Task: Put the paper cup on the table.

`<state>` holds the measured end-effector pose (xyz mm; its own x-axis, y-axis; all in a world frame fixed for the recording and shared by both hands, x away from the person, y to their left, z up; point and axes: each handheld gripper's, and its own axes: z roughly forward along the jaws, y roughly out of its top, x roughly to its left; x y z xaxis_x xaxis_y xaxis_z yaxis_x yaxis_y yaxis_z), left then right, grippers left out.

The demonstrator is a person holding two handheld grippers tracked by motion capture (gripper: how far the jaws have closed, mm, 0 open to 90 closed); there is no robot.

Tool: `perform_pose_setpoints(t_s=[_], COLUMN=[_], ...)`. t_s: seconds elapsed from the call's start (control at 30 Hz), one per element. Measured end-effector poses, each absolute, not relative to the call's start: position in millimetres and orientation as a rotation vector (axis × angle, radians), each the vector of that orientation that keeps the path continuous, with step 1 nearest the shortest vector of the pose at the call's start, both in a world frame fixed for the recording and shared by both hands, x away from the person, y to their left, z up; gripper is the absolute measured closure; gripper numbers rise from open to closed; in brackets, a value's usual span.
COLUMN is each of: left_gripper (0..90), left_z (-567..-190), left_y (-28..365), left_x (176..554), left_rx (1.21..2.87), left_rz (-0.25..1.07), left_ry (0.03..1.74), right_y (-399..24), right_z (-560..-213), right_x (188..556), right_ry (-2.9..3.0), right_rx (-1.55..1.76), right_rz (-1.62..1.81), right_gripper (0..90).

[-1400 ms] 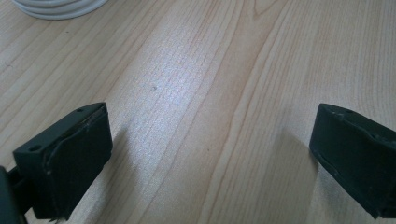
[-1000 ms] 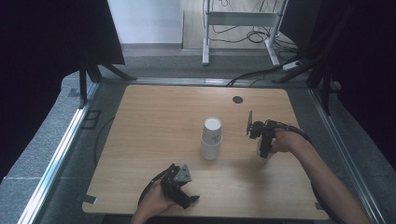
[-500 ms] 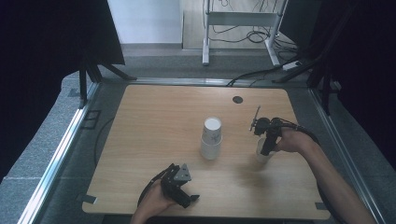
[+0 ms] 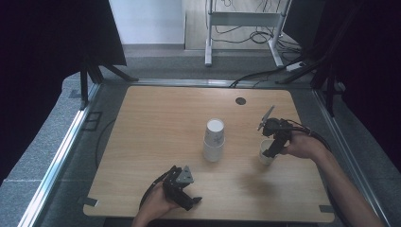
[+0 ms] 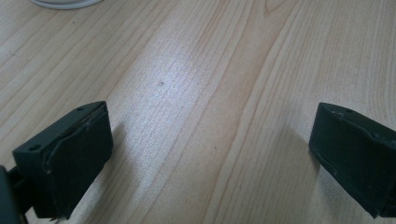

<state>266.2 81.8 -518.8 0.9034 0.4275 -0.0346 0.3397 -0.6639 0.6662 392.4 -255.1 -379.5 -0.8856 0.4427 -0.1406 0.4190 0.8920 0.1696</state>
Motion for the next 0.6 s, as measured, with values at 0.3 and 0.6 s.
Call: perform_pose_setpoints(t_s=[0.3,0.6], left_gripper=[0.0,0.0], left_z=[-519,-519], left_y=[82,82], left_x=[266,267], left_rx=[2.355,2.355], left_rz=[0.164,0.164], left_ry=[0.554,0.556], right_y=[-263,-276], right_z=[-369,-363], right_x=[377,359], right_ry=[2.843,2.784], right_rx=[0.685,0.740], right_rz=[0.338,0.503], right_gripper=[5.3,4.0])
